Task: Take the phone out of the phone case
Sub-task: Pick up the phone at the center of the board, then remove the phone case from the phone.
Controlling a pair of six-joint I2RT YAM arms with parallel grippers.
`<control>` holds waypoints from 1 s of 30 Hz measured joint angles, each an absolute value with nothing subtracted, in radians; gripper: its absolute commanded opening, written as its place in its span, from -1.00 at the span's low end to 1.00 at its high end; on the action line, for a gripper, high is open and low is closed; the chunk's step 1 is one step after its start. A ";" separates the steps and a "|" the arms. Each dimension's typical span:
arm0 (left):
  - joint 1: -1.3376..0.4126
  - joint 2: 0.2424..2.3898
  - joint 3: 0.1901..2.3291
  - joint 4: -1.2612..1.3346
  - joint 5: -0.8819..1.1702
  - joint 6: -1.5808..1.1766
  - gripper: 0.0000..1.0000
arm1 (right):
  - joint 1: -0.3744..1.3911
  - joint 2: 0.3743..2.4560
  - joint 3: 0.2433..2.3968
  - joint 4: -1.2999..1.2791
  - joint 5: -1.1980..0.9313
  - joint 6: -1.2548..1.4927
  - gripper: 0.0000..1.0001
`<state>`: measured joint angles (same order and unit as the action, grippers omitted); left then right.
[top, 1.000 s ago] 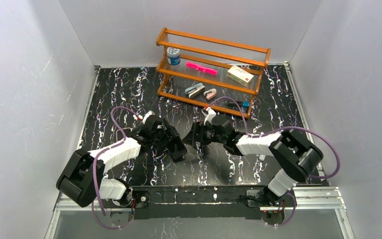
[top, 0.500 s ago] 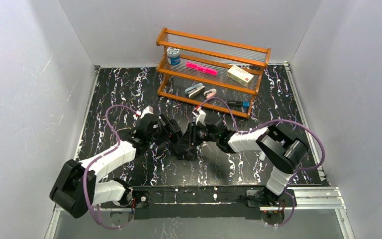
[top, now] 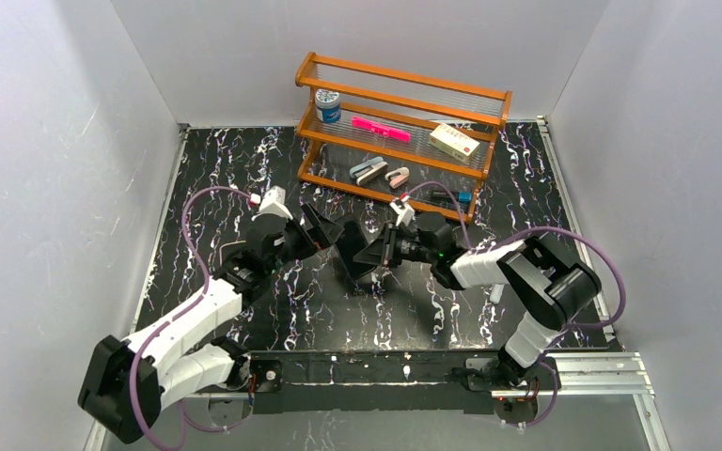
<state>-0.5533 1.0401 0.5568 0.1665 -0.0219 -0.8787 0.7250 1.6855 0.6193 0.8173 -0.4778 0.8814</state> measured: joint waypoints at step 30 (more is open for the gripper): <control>-0.562 1.235 0.498 0.891 0.311 -1.060 0.23 | 0.594 1.545 0.409 1.433 -0.614 1.298 -0.97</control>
<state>-0.5621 1.2354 0.4980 0.8906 0.3115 -1.0603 0.5938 1.5448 0.4088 1.4334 -0.6136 1.2980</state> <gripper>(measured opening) 0.763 0.205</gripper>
